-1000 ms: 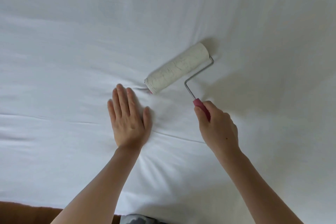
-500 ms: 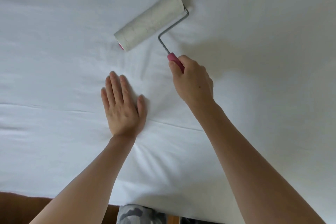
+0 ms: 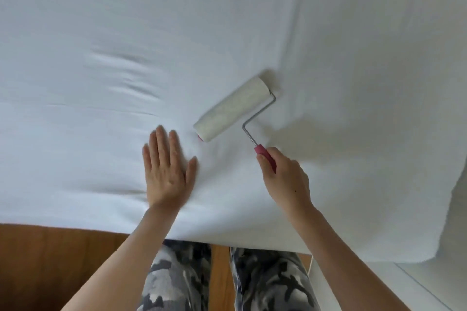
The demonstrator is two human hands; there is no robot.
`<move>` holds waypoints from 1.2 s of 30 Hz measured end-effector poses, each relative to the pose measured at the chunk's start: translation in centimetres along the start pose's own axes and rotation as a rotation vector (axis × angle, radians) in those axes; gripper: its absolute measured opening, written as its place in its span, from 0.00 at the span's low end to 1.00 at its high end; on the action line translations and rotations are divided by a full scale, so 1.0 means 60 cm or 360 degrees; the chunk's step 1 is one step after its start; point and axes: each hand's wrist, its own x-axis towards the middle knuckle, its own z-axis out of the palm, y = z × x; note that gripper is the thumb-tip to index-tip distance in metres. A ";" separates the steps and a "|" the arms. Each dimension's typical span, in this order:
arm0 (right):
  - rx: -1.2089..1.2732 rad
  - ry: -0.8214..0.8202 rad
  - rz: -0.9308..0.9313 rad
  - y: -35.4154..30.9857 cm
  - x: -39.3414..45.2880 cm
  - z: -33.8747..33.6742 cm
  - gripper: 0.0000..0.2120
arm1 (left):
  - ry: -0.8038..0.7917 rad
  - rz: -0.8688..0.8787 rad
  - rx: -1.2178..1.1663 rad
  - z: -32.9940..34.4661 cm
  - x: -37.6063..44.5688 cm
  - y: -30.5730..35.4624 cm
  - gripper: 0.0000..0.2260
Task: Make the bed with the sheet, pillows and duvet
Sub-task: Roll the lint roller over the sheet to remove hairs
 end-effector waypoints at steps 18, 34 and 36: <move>0.0339 0.0266 0.0048 0.393 -0.278 -0.061 0.18 | -0.0085 0.0394 -0.0325 0.045 -0.198 0.320 0.27; 0.0683 0.0549 0.0587 0.471 -0.157 -0.091 0.17 | -0.0306 0.1164 0.0210 0.123 -0.128 0.504 0.27; 0.0666 0.0489 0.0628 0.485 -0.214 -0.067 0.15 | -0.0410 0.1359 0.0354 0.120 -0.158 0.486 0.28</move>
